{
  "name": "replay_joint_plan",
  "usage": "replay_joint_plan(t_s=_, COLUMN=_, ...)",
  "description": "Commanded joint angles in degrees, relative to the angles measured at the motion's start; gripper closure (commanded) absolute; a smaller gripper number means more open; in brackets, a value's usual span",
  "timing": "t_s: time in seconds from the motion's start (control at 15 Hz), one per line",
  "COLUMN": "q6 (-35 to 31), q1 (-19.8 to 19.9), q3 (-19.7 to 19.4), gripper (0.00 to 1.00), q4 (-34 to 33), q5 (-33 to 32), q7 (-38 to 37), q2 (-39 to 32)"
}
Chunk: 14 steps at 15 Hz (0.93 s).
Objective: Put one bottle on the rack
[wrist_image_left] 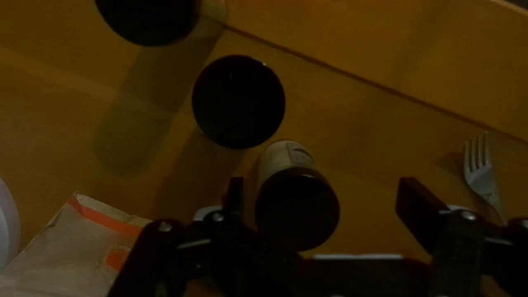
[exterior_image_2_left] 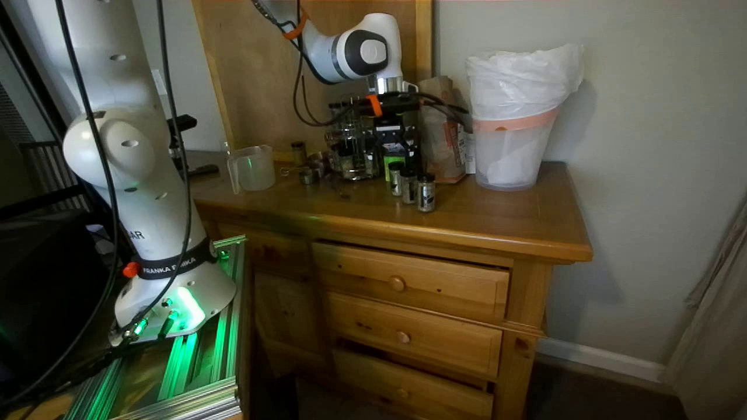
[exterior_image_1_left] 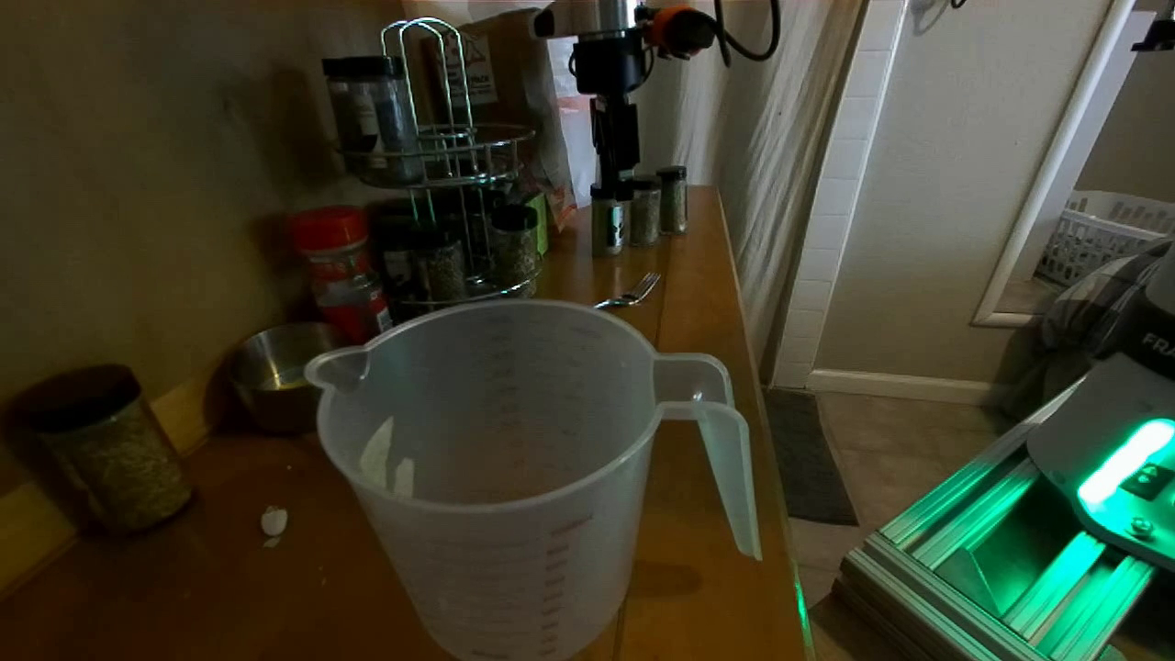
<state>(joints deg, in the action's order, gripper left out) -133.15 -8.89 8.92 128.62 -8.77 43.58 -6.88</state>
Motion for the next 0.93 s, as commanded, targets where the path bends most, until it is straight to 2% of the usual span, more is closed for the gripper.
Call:
replay_joint_plan(t_s=0.0, q6=-0.72, q1=0.48, q3=0.27, gripper=0.36, q4=-1.7, q5=-1.57, q7=0.42, q2=-2.14)
replay_joint_plan(t_s=0.4, q6=-1.14, q1=0.54, q3=0.23, gripper=0.76, q4=-2.44, q5=-2.23, q7=-0.08, q2=-2.89)
replay_joint_plan(t_s=0.6, q6=0.39, q1=0.21, q3=0.54, gripper=0.76, q4=-1.86, q5=-2.33, q7=-0.59, q2=-0.99)
replay_joint_plan(t_s=0.87, q6=5.85, q1=-0.46, q3=2.06, gripper=0.76, q4=1.49, q5=-0.68, q7=1.69, q2=7.02)
